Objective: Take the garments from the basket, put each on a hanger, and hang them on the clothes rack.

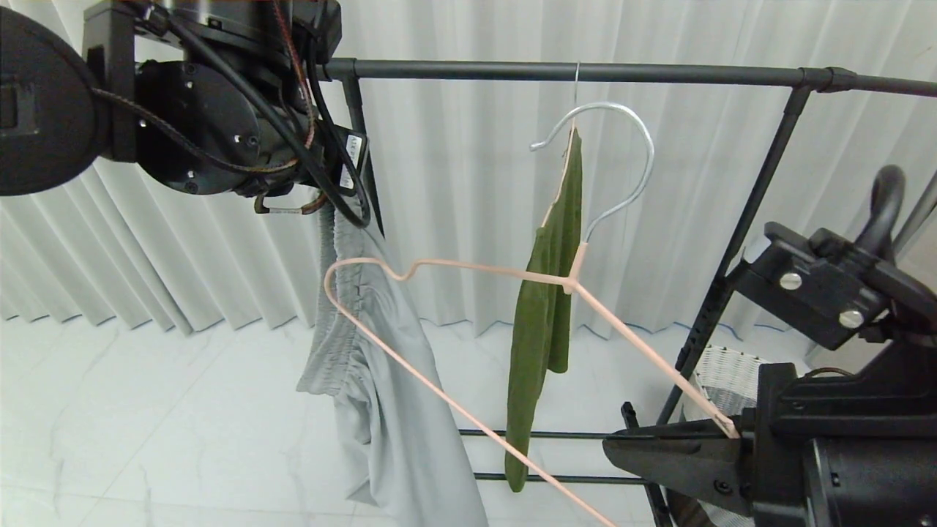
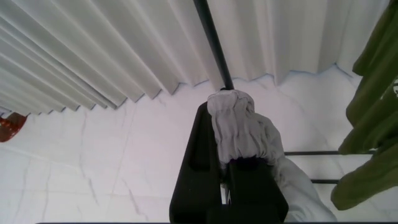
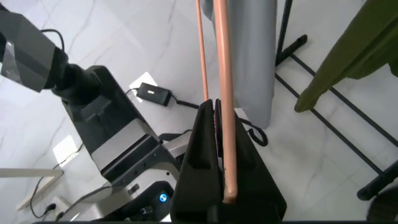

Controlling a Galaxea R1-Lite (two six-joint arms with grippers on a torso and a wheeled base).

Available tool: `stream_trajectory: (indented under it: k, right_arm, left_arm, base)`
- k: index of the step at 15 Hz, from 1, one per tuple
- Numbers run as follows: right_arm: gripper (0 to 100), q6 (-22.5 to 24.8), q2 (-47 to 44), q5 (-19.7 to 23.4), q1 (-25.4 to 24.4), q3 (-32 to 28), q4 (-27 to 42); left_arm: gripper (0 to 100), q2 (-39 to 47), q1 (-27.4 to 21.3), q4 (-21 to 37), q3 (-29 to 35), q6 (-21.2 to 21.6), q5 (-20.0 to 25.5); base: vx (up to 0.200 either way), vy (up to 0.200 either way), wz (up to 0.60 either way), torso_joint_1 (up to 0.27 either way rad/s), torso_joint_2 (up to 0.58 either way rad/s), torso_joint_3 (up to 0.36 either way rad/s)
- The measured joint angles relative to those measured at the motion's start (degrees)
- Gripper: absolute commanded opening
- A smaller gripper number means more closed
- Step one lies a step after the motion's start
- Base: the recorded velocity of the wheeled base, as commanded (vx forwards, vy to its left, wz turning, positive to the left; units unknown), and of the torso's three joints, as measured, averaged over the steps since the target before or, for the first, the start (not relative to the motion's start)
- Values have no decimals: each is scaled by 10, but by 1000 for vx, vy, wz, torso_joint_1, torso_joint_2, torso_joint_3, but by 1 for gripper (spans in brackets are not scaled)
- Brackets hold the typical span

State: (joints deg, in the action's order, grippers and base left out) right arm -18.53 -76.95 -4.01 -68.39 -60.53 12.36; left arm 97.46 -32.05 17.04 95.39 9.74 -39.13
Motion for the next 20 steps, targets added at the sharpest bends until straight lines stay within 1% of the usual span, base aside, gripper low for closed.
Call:
stream_trajectory:
  k: [1,4,8,9,11,12,15,20]
  right_arm:
    - [0,0,-6,-4,2,-3,-2]
    - [0,0,-29,-35,21,-6,-25]
    - [0,0,-44,-56,42,-14,-36]
    - [0,0,-46,-58,46,-15,-43]
    - [0,1,-51,-59,54,-17,-88]
    - [0,2,-54,-58,57,-17,-99]
    - [0,6,-60,-56,59,-17,-104]
    - [0,9,-73,-72,63,-18,-115]
  left_arm:
    - [0,0,0,0,0,0,0]
    - [0,0,0,0,0,1,-1]
    - [0,-4,1,4,-10,4,-2]
    - [0,-7,1,4,-14,4,-3]
    - [0,-15,-3,5,-33,5,-3]
    - [0,-22,-8,4,-44,5,-3]
    - [0,-42,-33,4,-72,2,0]
    - [0,-62,-48,11,-82,2,-1]
  base:
    - [0,0,0,0,0,0]
    - [0,0,0,0,0,0]
    - [0,0,0,0,0,0]
    - [0,0,0,0,0,0]
    - [0,0,0,0,0,0]
    - [0,0,0,0,0,0]
    - [0,0,0,0,0,0]
    - [0,0,0,0,0,0]
